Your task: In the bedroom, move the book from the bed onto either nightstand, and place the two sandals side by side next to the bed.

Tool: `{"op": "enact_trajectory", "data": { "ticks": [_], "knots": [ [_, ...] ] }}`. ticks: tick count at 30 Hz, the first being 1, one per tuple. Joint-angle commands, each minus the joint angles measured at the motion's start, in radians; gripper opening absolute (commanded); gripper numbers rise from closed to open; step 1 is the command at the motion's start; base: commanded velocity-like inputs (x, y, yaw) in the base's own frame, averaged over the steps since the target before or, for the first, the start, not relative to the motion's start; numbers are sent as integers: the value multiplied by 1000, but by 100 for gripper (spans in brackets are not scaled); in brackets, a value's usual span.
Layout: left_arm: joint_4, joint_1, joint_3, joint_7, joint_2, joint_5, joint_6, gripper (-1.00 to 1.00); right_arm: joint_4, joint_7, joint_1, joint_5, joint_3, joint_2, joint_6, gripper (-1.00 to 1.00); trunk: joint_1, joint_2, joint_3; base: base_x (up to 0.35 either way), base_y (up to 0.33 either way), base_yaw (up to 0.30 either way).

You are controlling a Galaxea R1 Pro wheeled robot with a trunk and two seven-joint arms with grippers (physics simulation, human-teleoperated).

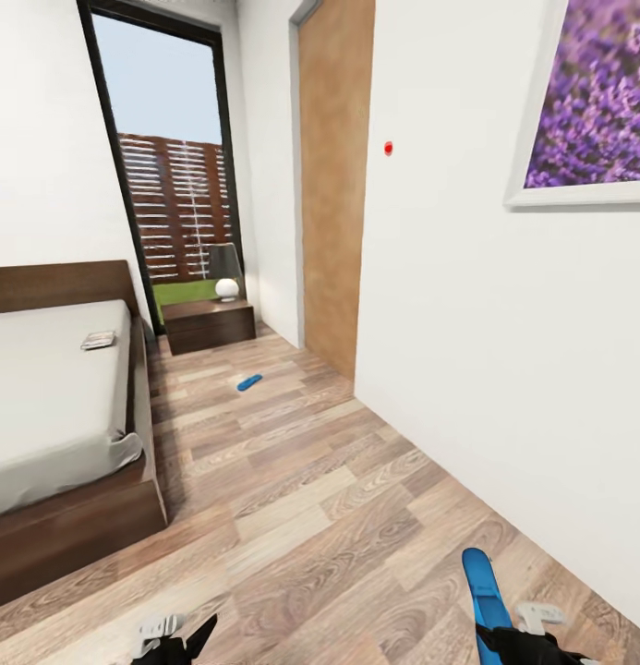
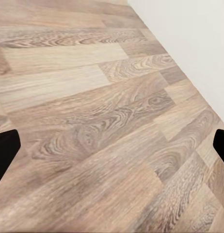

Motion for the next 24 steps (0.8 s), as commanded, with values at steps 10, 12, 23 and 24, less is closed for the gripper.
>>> {"op": "enact_trajectory", "data": {
  "ticks": [10, 12, 23, 24],
  "knots": [
    [1, -1, 1, -5, -1, 7, 4, 100, -2, 6, 0, -4, -7, 1, 8, -100, 0, 0, -1, 0, 0, 28],
    [1, -1, 1, -5, -1, 7, 4, 100, -2, 6, 0, -5, -7, 1, 8, -100, 0, 0, -1, 0, 0, 1],
    [1, -1, 1, -5, -2, 7, 4, 100, -2, 6, 0, -6, -7, 1, 8, -100, 0, 0, -8, 0, 0, 0],
    [1, -1, 1, -5, -2, 7, 4, 100, -2, 6, 0, -6, -7, 1, 8, -100, 0, 0, -10, 0, 0, 0]
  ]
}}
